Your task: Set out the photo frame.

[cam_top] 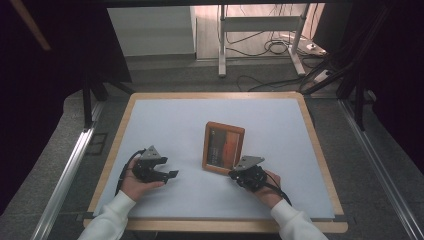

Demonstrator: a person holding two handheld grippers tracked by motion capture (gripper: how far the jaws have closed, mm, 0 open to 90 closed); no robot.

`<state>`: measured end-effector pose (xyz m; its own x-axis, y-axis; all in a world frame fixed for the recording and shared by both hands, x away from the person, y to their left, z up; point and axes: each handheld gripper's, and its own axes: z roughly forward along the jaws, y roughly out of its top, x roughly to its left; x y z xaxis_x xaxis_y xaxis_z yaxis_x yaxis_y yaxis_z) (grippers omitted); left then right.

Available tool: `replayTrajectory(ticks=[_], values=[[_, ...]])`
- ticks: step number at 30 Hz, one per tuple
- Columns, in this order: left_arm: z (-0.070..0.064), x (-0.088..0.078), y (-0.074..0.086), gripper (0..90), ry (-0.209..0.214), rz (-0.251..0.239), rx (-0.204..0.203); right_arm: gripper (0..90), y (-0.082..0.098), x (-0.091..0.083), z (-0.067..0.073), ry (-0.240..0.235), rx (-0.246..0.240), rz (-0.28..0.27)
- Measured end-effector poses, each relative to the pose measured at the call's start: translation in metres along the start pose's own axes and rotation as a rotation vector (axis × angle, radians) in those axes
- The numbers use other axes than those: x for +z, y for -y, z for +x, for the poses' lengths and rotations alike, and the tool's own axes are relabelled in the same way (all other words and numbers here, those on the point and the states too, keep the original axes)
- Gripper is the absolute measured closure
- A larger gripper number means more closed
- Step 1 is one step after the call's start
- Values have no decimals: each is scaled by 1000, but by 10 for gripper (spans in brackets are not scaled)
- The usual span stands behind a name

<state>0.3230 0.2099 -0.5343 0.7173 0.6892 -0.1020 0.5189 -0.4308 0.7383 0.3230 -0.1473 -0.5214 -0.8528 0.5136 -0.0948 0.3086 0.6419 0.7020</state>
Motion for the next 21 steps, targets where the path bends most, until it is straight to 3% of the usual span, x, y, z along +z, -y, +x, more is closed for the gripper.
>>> replayTrajectory(ticks=[21], values=[[0, 0, 0, 276, 1, 2, 3, 899, 5, -2, -8, 10, 7, -5]])
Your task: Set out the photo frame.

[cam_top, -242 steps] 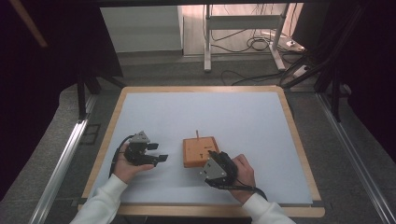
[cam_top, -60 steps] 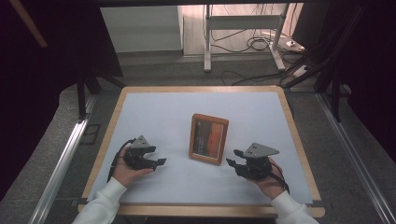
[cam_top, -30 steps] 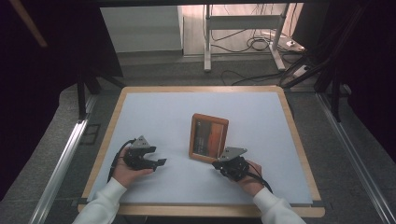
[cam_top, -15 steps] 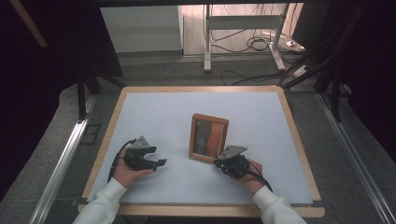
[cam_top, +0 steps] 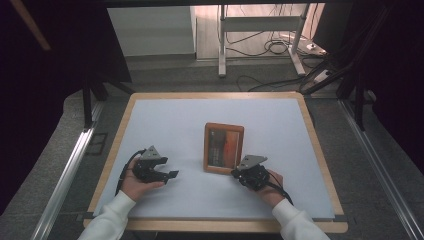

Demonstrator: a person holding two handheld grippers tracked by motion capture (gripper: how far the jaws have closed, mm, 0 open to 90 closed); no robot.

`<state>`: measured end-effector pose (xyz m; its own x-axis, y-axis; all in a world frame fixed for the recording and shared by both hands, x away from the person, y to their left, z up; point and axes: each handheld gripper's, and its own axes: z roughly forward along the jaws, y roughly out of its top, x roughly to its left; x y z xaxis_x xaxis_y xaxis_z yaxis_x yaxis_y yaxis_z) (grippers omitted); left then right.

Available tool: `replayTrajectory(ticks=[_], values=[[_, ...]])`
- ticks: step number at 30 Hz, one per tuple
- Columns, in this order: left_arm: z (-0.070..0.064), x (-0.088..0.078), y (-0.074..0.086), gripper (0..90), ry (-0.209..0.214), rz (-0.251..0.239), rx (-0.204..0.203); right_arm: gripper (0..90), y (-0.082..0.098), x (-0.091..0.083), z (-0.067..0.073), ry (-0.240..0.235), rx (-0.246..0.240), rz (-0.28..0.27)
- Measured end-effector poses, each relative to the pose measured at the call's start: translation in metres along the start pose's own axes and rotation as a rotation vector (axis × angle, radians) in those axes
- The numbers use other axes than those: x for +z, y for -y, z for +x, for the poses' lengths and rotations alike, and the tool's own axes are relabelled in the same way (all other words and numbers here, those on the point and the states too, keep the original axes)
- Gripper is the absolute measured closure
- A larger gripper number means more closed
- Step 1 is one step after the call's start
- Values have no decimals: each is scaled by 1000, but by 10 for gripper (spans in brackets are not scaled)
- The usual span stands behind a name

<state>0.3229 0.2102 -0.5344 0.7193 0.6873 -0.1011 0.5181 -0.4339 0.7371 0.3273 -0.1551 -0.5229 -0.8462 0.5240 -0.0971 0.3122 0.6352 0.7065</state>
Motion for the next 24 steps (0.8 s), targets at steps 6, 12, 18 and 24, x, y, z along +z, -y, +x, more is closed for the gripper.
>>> replayTrajectory(ticks=[6, 12, 18, 24], values=[[0, 0, 0, 276, 1, 1, 1, 899, 2, -1, -3, 12, 0, -1], [-1, 0, 0, 276, 1, 1, 3, 898, 3, -2, -5, 18, 6, -2], [0, 1, 0, 276, 1, 0, 2, 898, 3, -2, -6, 17, 10, -7], [0, 1, 0, 276, 1, -1, 2, 898, 4, -9, -8, 14, 24, -35]])
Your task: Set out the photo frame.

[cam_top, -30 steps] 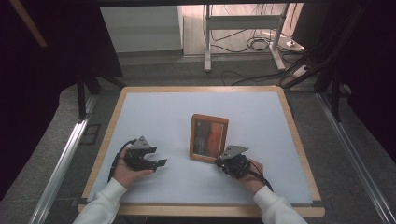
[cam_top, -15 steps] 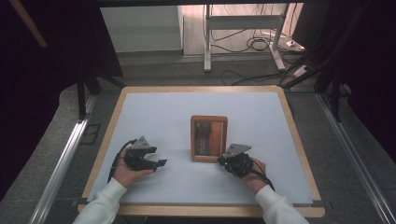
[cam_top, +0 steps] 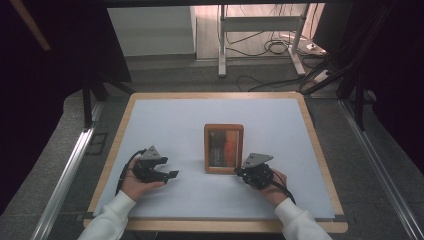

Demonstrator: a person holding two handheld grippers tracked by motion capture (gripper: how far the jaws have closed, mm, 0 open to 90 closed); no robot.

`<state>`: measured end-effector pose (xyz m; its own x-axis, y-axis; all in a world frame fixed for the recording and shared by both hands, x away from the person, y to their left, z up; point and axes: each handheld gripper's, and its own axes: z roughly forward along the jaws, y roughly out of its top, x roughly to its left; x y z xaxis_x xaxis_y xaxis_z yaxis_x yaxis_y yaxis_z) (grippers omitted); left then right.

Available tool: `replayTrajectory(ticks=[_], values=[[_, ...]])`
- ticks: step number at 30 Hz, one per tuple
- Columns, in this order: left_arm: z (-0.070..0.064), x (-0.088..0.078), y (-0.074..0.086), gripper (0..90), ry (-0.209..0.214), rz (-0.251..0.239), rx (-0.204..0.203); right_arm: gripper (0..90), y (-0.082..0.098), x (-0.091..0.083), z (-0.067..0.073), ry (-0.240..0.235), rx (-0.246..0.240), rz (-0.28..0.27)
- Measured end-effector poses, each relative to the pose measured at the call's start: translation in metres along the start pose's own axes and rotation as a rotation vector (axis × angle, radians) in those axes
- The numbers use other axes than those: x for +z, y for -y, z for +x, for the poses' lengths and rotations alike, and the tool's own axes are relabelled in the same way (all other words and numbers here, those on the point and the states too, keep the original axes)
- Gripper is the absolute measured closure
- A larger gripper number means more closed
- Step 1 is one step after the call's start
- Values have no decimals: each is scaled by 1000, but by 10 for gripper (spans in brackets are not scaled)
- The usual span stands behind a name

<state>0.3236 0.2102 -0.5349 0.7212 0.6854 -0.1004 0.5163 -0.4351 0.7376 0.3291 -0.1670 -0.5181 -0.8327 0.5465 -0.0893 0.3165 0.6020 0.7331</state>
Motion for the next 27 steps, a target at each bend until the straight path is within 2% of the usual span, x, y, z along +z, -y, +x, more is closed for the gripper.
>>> replayTrajectory(ticks=[8, 12, 13, 16, 17, 18, 19, 20, 21, 23, 24, 27], values=[[-1, -1, 0, 276, -4, -6, -1, 898, 5, -19, -3, 18, 17, -40], [-1, -1, 0, 277, -4, -7, -2, 898, 11, -29, -11, 34, 53, -62], [-1, -2, 0, 276, -6, -7, -1, 897, 15, -33, -15, 37, 76, -69], [-1, -2, 1, 277, -8, -7, -3, 891, 18, -37, -19, 41, 95, -80], [-1, -3, 1, 276, -9, -10, -5, 870, 20, -39, -20, 38, 109, -87], [-2, -5, 0, 277, -10, -16, -11, 767, 24, -45, -22, 33, 122, -95], [-3, -6, 0, 277, -9, -19, -6, 709, 27, -49, -23, 39, 129, -100], [-3, -6, 0, 277, -9, -19, -6, 709, 27, -49, -23, 39, 129, -100], [-4, -6, 0, 277, -9, -22, -5, 645, 32, -53, -24, 48, 144, -108], [-6, -7, 0, 277, -7, -24, -2, 499, 42, -62, -27, 82, 189, -122], [-6, -7, -1, 277, -7, -24, -3, 414, 54, -70, -32, 106, 236, -134], [-7, -6, -1, 276, -7, -16, -3, 359, 65, -79, -36, 129, 279, -147]])
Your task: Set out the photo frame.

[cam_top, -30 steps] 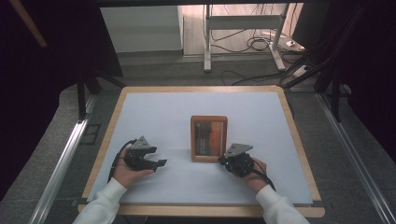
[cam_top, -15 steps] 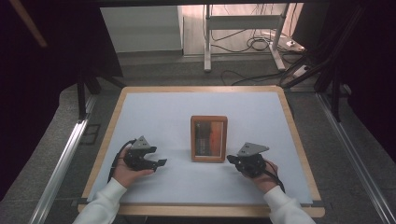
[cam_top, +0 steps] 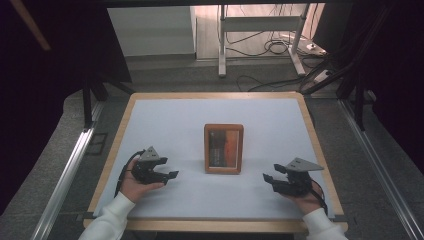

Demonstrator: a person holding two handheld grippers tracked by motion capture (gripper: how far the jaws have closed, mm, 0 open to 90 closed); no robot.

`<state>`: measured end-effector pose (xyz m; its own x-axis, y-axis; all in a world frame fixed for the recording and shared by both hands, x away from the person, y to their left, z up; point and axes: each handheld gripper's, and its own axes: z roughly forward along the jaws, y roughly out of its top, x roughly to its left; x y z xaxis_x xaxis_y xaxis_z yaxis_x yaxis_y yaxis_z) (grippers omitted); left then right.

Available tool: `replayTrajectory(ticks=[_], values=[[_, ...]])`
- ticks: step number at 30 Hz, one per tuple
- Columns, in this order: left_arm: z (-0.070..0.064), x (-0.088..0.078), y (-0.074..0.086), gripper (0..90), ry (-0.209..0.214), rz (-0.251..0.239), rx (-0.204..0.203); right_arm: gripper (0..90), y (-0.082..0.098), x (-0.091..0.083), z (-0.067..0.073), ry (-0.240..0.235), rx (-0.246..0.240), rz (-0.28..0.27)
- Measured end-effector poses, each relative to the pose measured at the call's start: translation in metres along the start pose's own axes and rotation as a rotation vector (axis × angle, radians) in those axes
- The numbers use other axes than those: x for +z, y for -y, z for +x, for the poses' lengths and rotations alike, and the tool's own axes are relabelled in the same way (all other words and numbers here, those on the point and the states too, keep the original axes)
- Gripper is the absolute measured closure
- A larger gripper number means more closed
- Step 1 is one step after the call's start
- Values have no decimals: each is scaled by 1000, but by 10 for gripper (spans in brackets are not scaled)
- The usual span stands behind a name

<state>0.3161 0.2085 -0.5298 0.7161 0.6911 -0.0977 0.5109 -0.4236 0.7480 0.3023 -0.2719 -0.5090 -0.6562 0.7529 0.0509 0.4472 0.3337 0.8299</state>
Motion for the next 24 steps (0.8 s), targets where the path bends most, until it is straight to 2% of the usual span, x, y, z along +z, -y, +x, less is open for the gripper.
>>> replayTrajectory(ticks=[4, 8, 12, 17, 24], values=[[-1, -2, 0, 276, -10, -4, -5, 293, 11, -16, -13, 36, 63, -21], [-3, -4, 2, 276, -13, -6, -15, 250, 20, -24, -23, 57, 111, -33], [-3, -6, 3, 276, -17, -7, -21, 239, 19, -22, -24, 55, 109, -29], [-3, -5, 3, 276, -17, -5, -19, 223, 17, -19, -19, 53, 77, -25], [-1, -6, 4, 276, -19, -7, -23, 185, 17, -18, -19, 65, 80, -30]])
